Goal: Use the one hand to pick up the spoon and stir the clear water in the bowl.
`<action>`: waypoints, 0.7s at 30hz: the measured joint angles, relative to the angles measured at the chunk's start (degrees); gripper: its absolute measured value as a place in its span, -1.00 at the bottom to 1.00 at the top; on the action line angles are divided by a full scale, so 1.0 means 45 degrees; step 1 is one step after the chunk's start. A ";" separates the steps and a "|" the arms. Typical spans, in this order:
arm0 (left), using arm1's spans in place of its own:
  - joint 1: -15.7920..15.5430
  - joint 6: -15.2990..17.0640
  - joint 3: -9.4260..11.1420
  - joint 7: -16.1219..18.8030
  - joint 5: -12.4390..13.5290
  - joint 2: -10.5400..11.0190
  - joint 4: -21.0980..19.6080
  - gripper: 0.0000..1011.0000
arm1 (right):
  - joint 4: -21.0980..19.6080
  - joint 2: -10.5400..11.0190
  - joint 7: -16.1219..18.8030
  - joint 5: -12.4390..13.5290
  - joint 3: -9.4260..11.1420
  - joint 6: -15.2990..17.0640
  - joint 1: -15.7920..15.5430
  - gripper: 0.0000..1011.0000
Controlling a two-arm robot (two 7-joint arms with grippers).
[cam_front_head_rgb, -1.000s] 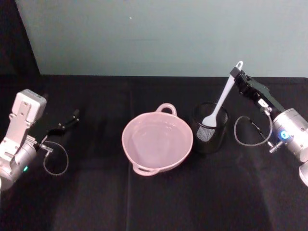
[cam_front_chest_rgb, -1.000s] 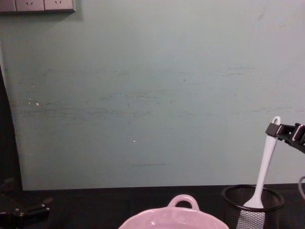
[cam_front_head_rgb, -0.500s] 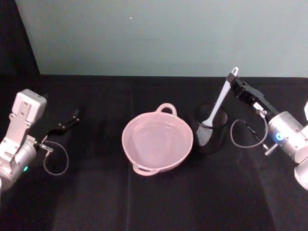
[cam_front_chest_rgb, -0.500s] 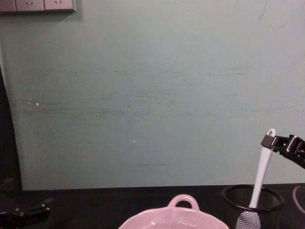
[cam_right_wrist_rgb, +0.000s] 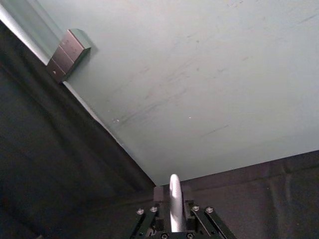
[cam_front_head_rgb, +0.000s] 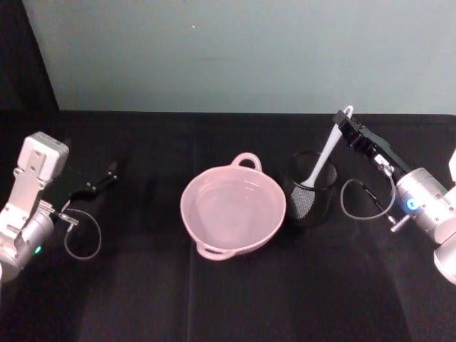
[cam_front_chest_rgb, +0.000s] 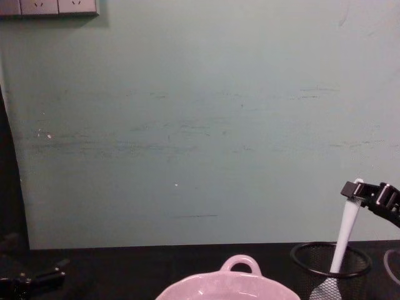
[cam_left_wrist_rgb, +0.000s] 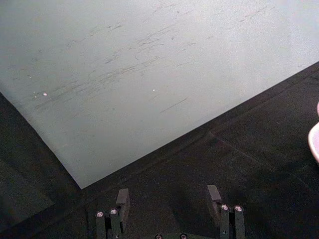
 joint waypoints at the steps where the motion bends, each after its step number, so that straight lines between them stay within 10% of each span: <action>1: 0.0000 0.0000 0.0001 0.0000 0.0000 0.0001 0.0000 1.00 | -0.0001 0.0012 -0.0056 0.0018 -0.0003 -0.0005 -0.0013 -0.55; 21: 0.0000 0.0000 0.0000 0.0000 -0.0001 0.0000 0.0000 1.00 | -0.2086 0.0848 -0.1079 0.0150 0.0334 -0.0073 -0.1765 0.70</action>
